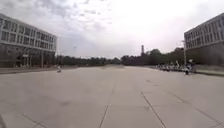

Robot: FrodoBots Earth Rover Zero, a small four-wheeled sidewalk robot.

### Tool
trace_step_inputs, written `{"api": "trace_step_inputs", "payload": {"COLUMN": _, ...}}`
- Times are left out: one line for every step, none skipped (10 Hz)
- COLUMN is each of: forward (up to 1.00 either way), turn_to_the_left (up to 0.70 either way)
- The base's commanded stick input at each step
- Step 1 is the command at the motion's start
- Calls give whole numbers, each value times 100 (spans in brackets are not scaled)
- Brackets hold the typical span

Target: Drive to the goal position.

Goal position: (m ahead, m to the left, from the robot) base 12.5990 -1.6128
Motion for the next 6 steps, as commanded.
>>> {"api": "trace_step_inputs", "payload": {"forward": 70, "turn_to_the_left": 0}}
{"api": "trace_step_inputs", "payload": {"forward": 70, "turn_to_the_left": 0}}
{"api": "trace_step_inputs", "payload": {"forward": 70, "turn_to_the_left": 0}}
{"api": "trace_step_inputs", "payload": {"forward": 70, "turn_to_the_left": 0}}
{"api": "trace_step_inputs", "payload": {"forward": 70, "turn_to_the_left": 0}}
{"api": "trace_step_inputs", "payload": {"forward": 70, "turn_to_the_left": 0}}
